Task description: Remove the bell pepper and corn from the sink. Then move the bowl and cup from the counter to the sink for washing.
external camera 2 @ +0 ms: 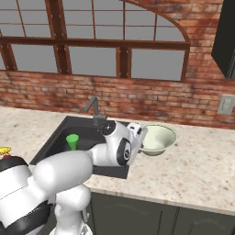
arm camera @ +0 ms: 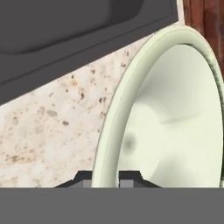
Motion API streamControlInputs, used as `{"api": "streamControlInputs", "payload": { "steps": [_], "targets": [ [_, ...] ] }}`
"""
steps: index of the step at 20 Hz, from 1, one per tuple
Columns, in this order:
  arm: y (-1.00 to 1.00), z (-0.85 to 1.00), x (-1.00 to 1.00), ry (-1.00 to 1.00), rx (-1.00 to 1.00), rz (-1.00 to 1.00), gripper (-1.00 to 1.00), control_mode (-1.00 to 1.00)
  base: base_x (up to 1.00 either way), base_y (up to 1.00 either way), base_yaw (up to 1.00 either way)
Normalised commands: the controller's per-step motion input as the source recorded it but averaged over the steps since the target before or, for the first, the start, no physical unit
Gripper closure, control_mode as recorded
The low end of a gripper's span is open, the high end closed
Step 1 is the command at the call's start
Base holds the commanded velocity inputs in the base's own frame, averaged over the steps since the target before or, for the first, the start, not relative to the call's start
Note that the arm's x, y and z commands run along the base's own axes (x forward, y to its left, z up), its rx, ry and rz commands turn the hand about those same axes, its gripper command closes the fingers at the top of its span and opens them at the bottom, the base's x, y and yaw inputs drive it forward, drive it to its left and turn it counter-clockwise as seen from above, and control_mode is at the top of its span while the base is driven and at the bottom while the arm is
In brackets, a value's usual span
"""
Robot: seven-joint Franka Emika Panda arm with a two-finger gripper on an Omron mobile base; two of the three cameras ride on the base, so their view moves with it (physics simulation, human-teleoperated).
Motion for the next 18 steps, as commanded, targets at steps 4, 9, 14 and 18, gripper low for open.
{"api": "streamControlInputs", "payload": {
  "steps": [4, 9, 14, 18],
  "targets": [
    [0.04, 0.21, -0.03, 0.1, 0.0, 0.11, 1.0, -1.0, 0.0, 0.0, 0.0],
    [0.08, 0.1, -0.04, 0.1, 0.0, 0.09, 1.0, -1.0, 0.0, 0.0, 0.0],
    [0.18, 0.04, -0.01, 0.0, 0.01, 0.07, 1.0, -1.0, 0.0, 0.0, 0.0],
    [0.18, 0.08, -0.01, 0.0, 0.01, 0.06, 1.0, -1.0, 0.0, 0.0, 0.0]
  ]
}}
